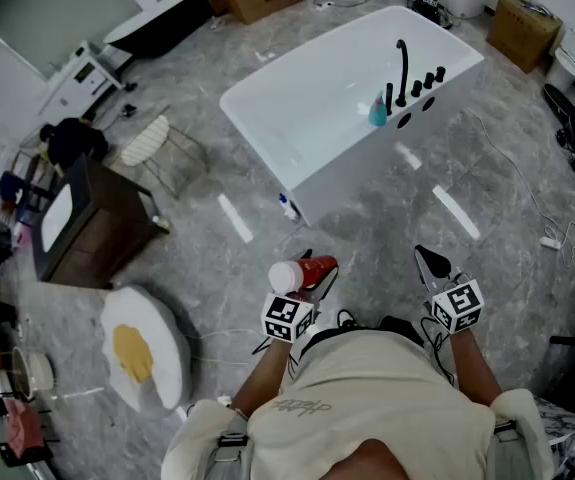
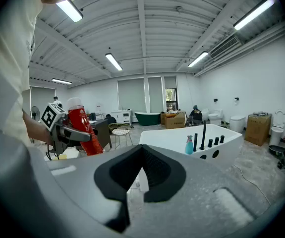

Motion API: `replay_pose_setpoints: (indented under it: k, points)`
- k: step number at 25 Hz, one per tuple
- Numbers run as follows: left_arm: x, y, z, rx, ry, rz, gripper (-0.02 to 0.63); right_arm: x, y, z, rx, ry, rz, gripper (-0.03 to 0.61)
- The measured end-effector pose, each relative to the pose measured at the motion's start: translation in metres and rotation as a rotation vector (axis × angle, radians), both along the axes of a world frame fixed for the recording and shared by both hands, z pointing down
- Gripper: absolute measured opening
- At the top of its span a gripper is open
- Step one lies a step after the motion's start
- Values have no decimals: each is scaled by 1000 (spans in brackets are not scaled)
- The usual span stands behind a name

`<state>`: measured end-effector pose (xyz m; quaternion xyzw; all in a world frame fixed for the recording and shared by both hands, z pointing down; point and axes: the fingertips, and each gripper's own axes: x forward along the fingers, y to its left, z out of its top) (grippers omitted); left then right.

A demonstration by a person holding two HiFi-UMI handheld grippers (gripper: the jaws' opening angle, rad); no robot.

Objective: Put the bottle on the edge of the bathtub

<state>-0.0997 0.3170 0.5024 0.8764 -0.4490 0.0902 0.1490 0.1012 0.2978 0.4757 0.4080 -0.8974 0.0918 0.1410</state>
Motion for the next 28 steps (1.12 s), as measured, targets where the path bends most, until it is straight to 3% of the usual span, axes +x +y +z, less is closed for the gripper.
replay_pose_setpoints:
  k: [9, 19, 28]
  points:
    - [-21, -23, 7, -4, -5, 62, 302, -28, -22, -11, 47, -7, 86, 0]
    - [-33, -56, 18, -52, -5, 38, 302, -37, -50, 1, 6, 11, 77, 0]
    - [-35, -115, 7, -72, -55, 33, 302, -47, -118, 13, -14, -29, 33, 0]
